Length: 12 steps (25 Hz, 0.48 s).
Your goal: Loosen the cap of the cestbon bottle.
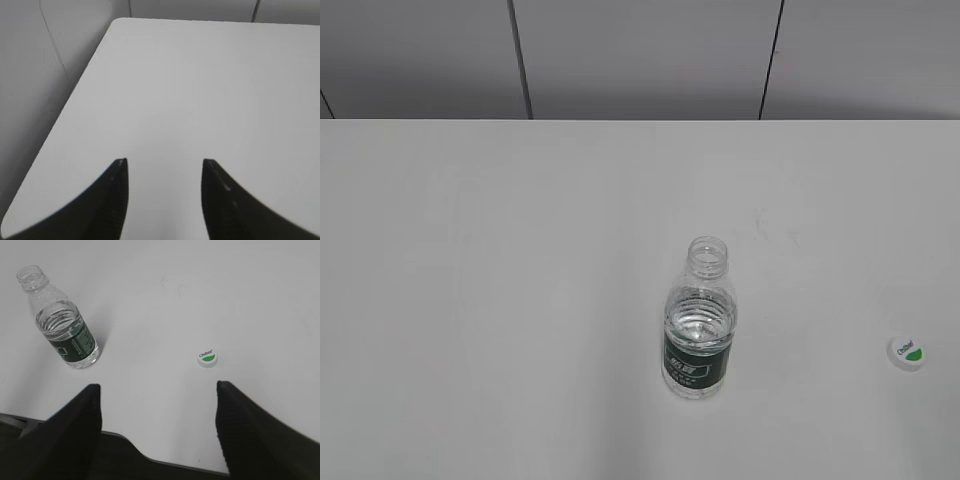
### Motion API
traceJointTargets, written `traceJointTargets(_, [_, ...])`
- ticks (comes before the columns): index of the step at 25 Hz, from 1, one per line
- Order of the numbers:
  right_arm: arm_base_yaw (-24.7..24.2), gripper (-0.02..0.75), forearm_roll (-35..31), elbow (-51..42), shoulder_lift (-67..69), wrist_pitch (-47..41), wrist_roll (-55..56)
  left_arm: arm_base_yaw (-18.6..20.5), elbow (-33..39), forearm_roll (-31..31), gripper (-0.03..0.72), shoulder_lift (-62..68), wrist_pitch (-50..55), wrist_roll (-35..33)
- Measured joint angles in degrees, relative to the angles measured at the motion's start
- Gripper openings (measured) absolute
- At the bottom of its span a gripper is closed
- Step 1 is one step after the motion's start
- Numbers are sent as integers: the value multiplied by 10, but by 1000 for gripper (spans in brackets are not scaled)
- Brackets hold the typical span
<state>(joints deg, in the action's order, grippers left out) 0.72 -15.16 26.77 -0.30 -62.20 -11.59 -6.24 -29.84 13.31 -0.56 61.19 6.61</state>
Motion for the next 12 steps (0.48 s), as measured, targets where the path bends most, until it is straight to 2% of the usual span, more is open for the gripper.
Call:
traceJointTargets(4, [0,543,0,0,0,0,0,0,1,-63,372,0,-1,-80])
traceJointTargets(12, [0,543,0,0,0,0,0,0,1,-78,372,0,-1,-96])
